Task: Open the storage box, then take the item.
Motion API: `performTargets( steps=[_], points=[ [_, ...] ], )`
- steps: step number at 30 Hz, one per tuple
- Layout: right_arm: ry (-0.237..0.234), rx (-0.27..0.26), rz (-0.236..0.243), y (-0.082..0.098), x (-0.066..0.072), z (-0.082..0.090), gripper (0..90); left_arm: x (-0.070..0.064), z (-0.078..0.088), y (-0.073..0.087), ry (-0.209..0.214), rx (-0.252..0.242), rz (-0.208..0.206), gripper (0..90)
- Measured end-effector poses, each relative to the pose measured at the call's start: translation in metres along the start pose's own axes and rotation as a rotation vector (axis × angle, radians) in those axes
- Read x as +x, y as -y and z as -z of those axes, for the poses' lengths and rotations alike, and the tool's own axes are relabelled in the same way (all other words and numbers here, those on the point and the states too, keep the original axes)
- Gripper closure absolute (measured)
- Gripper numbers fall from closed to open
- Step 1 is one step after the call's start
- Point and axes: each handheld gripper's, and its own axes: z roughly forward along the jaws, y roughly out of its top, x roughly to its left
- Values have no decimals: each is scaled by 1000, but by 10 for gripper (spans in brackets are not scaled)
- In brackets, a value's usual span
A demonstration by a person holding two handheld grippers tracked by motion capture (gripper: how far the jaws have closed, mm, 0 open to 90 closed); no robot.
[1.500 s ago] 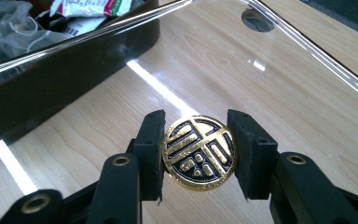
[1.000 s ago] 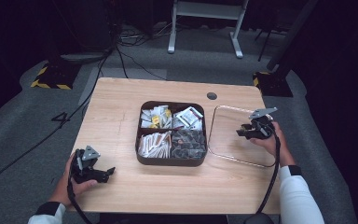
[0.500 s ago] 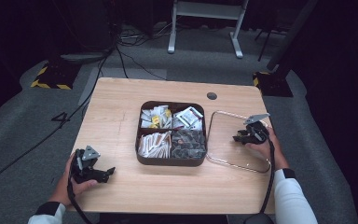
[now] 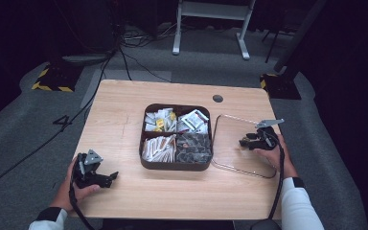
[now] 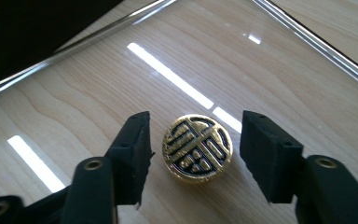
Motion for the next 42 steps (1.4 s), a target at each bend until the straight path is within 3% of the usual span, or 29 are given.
performTargets(
  steps=[5, 10, 17, 22, 29, 38, 42],
  points=[
    [18, -15, -21, 1, 0, 4, 372, 0, 0, 0, 2, 0, 3, 8],
    [32, -70, -38, -2, 3, 16, 318, 1, 1, 1, 9, 1, -12, 8],
    [33, -106, -21, -10, 12, 20, 291, 1, 1, 0, 12, 4, -16, 7],
    [33, -127, 4, -17, 23, 23, 298, 1, 1, 0, 12, 3, -16, 6],
    [14, -157, -4, -25, 28, 26, 335, 1, 1, 0, 12, 4, -15, 6],
    [7, -166, 33, -47, 39, 23, 347, 1, 0, 0, 16, 2, -16, 4],
    [-2, -183, 52, -65, 47, 23, 352, 1, 0, 0, 18, 0, -19, 4]
  ],
)
